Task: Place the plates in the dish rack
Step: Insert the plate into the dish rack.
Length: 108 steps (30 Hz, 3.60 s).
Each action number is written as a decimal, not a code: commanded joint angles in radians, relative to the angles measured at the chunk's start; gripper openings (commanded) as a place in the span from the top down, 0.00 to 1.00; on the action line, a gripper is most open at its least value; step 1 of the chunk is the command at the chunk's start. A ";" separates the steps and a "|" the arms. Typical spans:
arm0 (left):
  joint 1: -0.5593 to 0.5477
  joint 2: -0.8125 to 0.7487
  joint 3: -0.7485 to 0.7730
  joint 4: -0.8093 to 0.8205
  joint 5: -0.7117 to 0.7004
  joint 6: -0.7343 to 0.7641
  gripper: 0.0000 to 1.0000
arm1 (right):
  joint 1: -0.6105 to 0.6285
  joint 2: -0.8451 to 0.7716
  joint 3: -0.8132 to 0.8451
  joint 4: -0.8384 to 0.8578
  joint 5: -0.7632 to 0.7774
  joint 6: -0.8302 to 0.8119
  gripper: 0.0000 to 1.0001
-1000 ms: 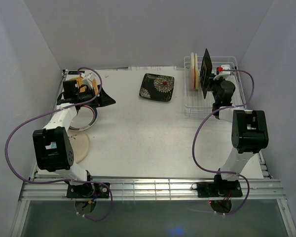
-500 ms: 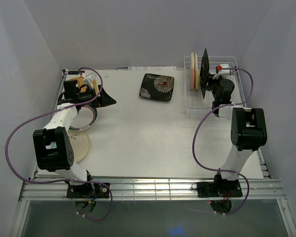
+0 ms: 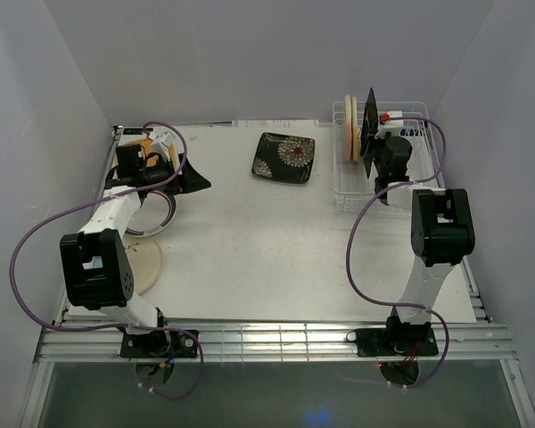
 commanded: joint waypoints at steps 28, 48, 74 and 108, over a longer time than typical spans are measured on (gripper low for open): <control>-0.012 -0.052 -0.002 -0.008 0.002 0.019 0.02 | 0.003 -0.097 -0.062 0.167 0.016 -0.044 0.92; -0.019 -0.052 -0.005 -0.008 -0.004 0.022 0.02 | 0.006 -0.114 -0.062 0.316 0.039 -0.038 0.92; -0.027 -0.052 -0.005 -0.010 -0.015 0.024 0.02 | -0.027 -0.098 0.055 0.355 0.011 0.077 0.92; -0.044 -0.052 0.000 -0.011 -0.041 0.028 0.02 | -0.034 0.116 0.129 0.431 -0.041 0.029 0.92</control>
